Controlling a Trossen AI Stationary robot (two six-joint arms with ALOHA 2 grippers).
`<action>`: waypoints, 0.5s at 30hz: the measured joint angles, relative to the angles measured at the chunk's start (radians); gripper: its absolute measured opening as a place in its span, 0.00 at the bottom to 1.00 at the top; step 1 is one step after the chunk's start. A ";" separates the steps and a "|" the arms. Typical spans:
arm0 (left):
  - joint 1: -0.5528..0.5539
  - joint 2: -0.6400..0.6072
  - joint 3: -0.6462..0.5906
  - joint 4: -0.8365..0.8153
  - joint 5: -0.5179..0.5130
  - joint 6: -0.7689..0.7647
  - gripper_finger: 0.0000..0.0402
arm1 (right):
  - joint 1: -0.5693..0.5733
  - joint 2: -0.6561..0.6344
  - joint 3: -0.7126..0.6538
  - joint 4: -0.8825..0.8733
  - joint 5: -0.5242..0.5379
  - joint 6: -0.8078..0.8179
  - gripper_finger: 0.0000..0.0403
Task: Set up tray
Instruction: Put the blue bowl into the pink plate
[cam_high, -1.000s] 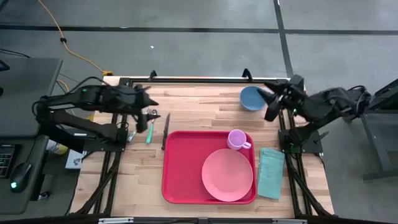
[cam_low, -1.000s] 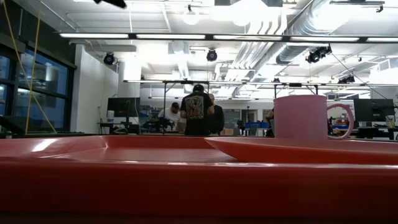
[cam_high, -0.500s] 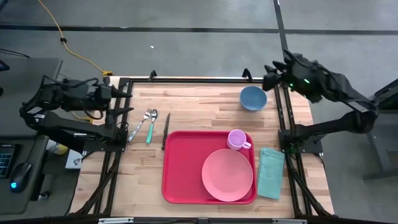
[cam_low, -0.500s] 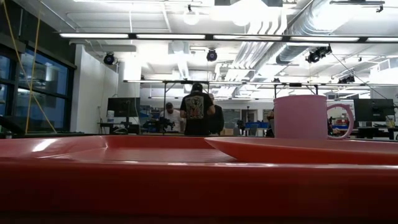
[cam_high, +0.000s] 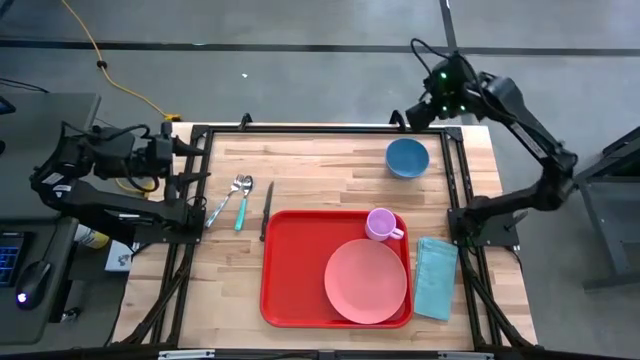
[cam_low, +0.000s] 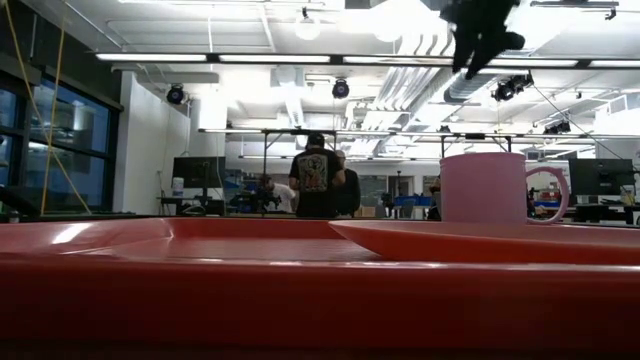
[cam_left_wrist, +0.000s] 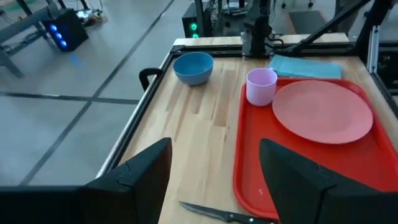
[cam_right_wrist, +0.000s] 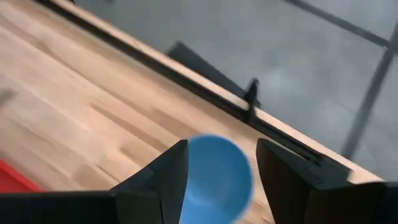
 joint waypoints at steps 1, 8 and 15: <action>0.000 0.001 0.000 0.006 0.001 -0.017 0.68 | -0.011 0.023 0.014 -0.015 -0.006 -0.027 0.42; 0.000 0.000 0.000 0.061 0.001 -0.019 0.68 | -0.023 0.168 0.052 -0.092 -0.003 -0.137 0.42; 0.000 0.000 0.000 0.097 0.001 -0.021 0.68 | -0.021 0.276 0.052 -0.119 -0.093 -0.068 0.45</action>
